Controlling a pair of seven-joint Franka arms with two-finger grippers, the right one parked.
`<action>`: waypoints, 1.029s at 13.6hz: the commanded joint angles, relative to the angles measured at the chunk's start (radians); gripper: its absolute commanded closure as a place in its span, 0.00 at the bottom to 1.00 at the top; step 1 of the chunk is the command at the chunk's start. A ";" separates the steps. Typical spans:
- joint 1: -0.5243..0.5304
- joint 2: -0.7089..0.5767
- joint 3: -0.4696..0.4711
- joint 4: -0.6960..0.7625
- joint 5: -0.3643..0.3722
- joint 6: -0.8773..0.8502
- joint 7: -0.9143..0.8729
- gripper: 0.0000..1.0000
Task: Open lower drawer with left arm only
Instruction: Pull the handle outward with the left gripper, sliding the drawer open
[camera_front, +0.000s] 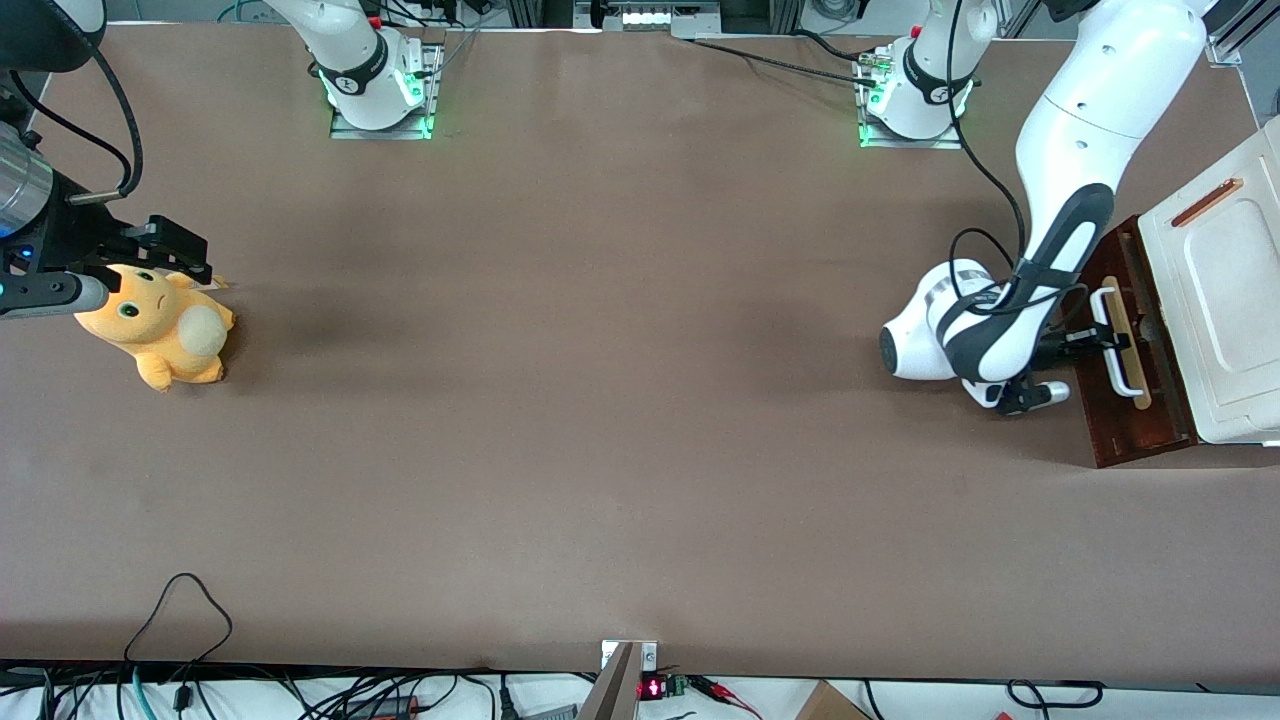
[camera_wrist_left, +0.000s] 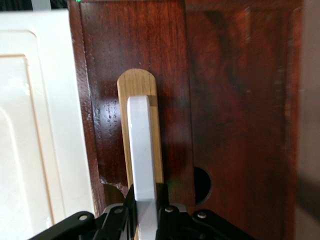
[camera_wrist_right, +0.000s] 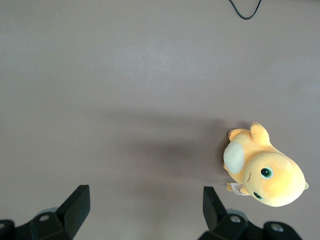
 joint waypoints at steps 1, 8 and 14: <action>-0.049 -0.020 -0.098 0.019 0.025 0.003 0.074 0.96; -0.071 -0.016 -0.122 0.018 -0.027 -0.008 0.067 0.92; -0.064 -0.033 -0.125 0.053 -0.062 -0.017 0.104 0.00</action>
